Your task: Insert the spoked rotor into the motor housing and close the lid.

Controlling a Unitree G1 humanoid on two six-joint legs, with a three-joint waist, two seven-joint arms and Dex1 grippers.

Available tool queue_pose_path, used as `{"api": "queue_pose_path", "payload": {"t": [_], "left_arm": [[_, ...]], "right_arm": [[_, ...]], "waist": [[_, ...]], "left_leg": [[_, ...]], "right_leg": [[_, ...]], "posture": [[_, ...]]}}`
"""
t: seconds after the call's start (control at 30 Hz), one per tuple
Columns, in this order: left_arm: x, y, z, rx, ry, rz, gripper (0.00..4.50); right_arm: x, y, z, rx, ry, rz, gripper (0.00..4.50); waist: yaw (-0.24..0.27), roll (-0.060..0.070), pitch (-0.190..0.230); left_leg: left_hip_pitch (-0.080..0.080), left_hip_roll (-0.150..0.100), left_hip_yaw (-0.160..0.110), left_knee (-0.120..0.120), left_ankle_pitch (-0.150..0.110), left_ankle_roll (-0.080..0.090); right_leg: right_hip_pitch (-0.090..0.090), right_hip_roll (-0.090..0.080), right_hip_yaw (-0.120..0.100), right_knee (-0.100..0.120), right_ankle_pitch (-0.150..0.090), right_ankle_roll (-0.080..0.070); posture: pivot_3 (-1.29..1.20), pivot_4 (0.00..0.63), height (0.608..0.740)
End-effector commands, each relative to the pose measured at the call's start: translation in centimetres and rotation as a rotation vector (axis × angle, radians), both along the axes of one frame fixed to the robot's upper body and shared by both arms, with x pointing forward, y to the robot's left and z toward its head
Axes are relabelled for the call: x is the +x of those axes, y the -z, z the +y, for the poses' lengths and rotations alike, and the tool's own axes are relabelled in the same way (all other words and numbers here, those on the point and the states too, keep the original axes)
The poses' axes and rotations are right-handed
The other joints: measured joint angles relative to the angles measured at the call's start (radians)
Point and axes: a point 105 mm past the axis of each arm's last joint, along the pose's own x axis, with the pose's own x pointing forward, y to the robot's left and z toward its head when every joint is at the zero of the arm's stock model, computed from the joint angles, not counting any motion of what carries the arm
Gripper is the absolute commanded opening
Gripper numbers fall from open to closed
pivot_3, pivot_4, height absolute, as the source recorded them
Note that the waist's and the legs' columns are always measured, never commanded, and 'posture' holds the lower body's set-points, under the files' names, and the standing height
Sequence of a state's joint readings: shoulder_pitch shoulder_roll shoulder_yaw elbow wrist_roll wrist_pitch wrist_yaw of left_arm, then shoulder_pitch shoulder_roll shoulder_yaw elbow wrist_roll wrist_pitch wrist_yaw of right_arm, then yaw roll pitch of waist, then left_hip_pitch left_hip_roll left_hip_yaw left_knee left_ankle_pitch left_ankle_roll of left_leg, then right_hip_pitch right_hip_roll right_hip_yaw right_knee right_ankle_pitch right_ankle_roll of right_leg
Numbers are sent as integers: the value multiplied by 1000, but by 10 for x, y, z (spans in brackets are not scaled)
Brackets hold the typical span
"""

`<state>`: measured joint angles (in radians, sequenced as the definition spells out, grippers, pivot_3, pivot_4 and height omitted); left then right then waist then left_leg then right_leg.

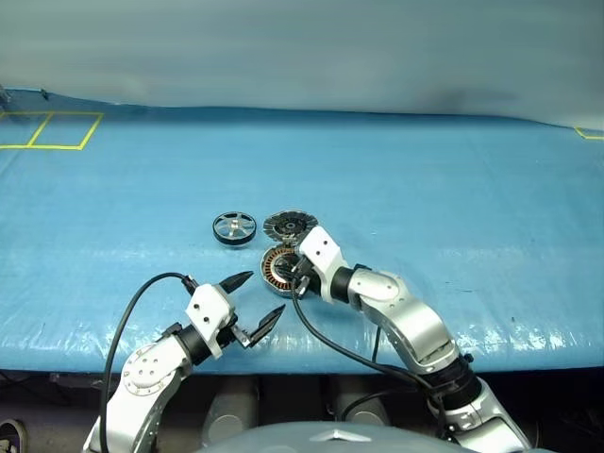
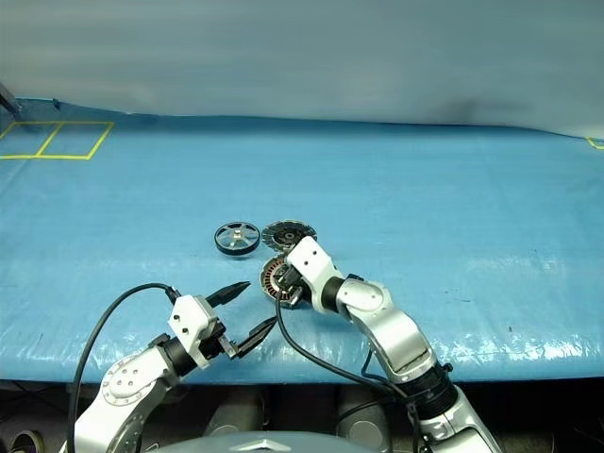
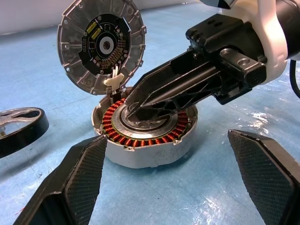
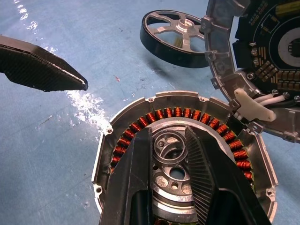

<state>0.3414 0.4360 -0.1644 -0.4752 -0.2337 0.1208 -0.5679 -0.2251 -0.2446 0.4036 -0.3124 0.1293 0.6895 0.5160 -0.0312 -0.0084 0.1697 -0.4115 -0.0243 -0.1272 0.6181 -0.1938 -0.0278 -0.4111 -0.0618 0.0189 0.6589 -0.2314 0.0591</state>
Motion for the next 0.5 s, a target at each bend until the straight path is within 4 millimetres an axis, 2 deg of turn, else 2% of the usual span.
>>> {"api": "queue_pose_path", "payload": {"t": [0.03,0.5], "left_arm": [[0,-8,-3,-2,12,-38,4500],[1,-7,-4,-8,21,-32,4500]], "right_arm": [[1,-5,1,25,5,-24,663],[6,-2,-8,8,42,-17,663]], "waist": [[0,0,0],[-2,0,0]], "left_leg": [[0,0,0,0,0,0],[0,0,0,0,0,0]], "right_leg": [[0,0,0,0,0,0],[0,0,0,0,0,0]], "posture": [[0,150,740],[0,150,740]]}}
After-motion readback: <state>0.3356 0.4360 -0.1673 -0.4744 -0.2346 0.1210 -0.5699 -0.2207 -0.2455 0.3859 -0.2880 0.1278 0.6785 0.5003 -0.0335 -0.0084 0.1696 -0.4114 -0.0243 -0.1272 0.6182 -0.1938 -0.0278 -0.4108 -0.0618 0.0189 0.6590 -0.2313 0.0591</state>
